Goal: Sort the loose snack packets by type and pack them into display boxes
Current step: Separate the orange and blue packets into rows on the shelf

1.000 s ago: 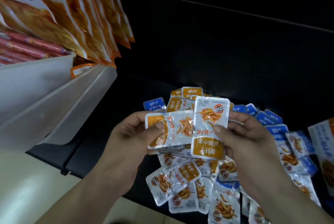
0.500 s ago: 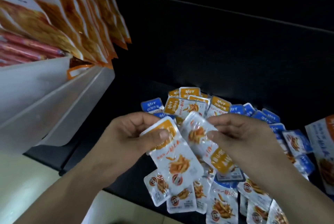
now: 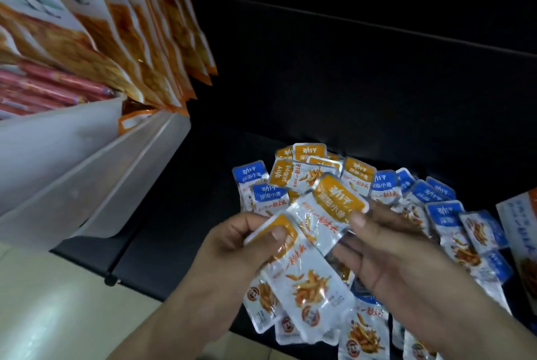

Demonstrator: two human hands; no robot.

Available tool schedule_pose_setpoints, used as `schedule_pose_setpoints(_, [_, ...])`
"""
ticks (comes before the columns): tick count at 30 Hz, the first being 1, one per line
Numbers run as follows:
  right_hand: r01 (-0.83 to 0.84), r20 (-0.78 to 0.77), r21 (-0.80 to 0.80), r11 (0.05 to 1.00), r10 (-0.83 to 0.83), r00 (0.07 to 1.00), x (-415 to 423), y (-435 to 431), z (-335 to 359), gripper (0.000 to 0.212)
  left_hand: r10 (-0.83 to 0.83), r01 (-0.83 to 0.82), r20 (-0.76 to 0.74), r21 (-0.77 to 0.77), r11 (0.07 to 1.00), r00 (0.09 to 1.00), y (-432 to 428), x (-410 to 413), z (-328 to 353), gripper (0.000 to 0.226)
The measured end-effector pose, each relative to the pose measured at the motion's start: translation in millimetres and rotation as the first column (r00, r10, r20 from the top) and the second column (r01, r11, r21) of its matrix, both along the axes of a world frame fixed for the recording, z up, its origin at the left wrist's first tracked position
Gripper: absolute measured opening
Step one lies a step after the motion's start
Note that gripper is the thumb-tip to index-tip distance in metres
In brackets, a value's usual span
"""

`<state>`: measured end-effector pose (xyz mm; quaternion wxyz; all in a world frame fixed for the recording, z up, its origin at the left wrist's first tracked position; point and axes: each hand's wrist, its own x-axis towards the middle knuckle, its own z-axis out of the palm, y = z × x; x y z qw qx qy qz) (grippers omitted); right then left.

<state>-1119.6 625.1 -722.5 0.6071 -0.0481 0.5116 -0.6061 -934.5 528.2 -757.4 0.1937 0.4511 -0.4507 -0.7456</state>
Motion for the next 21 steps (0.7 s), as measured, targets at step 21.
schedule_pose_setpoints(21, [0.163, -0.710, 0.229, 0.960, 0.050, 0.702, -16, -49, -41, 0.025, 0.075, 0.382, 0.751, -0.416, 0.825, 0.656, -82, -30, -65, 0.069])
